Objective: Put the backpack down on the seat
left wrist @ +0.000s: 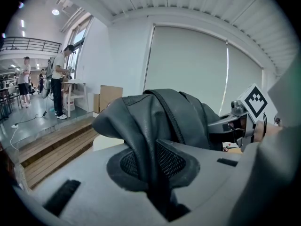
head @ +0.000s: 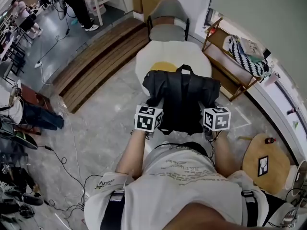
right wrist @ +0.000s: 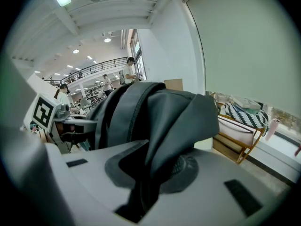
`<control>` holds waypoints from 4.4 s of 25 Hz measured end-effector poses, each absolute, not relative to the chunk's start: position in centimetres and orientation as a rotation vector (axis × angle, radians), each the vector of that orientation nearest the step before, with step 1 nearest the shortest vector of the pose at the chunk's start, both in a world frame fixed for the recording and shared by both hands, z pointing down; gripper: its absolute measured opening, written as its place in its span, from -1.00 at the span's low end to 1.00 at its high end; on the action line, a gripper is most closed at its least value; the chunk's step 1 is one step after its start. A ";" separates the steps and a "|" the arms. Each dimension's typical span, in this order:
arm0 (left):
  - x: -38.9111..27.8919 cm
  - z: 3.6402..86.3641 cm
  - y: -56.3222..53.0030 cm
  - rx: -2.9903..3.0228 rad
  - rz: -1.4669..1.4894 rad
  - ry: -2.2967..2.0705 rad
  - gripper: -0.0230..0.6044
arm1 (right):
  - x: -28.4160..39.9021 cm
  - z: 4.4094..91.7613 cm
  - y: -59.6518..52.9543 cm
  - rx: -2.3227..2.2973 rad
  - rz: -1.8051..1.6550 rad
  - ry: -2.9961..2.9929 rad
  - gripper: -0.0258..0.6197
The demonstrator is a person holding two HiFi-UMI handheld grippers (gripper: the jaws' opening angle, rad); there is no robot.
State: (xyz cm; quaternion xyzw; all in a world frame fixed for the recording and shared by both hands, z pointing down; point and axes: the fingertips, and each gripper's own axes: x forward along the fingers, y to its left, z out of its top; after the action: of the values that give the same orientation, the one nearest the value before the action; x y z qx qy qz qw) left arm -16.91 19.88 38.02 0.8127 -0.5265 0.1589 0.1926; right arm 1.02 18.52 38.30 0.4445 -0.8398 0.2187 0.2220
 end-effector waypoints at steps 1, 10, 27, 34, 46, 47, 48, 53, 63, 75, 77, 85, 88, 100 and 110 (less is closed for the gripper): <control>-17.2 38.1 19.6 2.281 0.448 -1.470 -0.73 | 0.7 38.5 18.2 1.226 0.611 -2.318 -0.71; -19.6 40.1 18.7 2.246 0.462 -1.468 -0.73 | -1.7 40.3 17.0 1.161 0.661 -2.304 -0.71; -21.6 39.7 14.9 2.223 0.441 -1.510 -0.73 | -3.7 40.1 12.3 1.119 0.661 -2.342 -0.71; -19.7 40.6 11.0 2.224 0.487 -1.481 -0.73 | -1.9 41.3 8.6 1.130 0.699 -2.329 -0.71; -16.0 40.0 1.4 2.179 0.530 -1.468 -0.73 | 1.8 41.2 -1.5 1.071 0.748 -2.326 -0.71; -15.6 40.1 0.5 2.174 0.533 -1.469 -0.73 | 2.1 41.3 -2.4 1.065 0.750 -2.325 -0.71; -15.2 40.3 -0.5 2.168 0.536 -1.470 -0.73 | 2.6 41.5 -3.4 1.060 0.752 -2.323 -0.71; -12.5 40.4 -4.7 2.139 0.551 -1.471 -0.73 | 5.3 41.7 -8.0 1.019 0.762 -2.316 -0.71; -8.4 40.8 -11.8 2.055 0.553 -1.516 -0.73 | 9.1 43.0 -16.1 0.916 0.781 -2.329 -0.71; -8.2 43.7 -14.1 1.993 0.620 -1.473 -0.73 | 9.1 46.3 -18.5 0.901 0.821 -2.279 -0.71; -8.5 44.4 -14.0 1.997 0.650 -1.453 -0.73 | 8.9 47.2 -18.1 0.910 0.858 -2.270 -0.71; -9.9 47.6 -15.1 1.984 0.692 -1.371 -0.73 | 7.7 50.4 -18.2 0.945 0.936 -2.199 -0.70; -10.5 49.5 -15.9 1.967 0.696 -1.335 -0.73 | 7.3 52.0 -18.5 0.959 0.947 -2.171 -0.70; -9.3 60.3 -18.7 1.938 0.752 -1.129 -0.73 | 8.9 62.3 -19.3 1.089 1.055 -2.060 -0.68; -9.1 71.2 -19.1 1.901 0.831 -1.027 -0.73 | 9.4 72.8 -19.7 1.138 1.082 -1.921 -0.67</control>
State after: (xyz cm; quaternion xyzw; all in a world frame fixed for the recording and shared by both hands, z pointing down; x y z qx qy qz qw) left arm -9.06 -19.10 71.18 0.7519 -0.4064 0.3287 0.4017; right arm 9.36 -19.74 72.84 0.4338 -0.7324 0.4125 0.3245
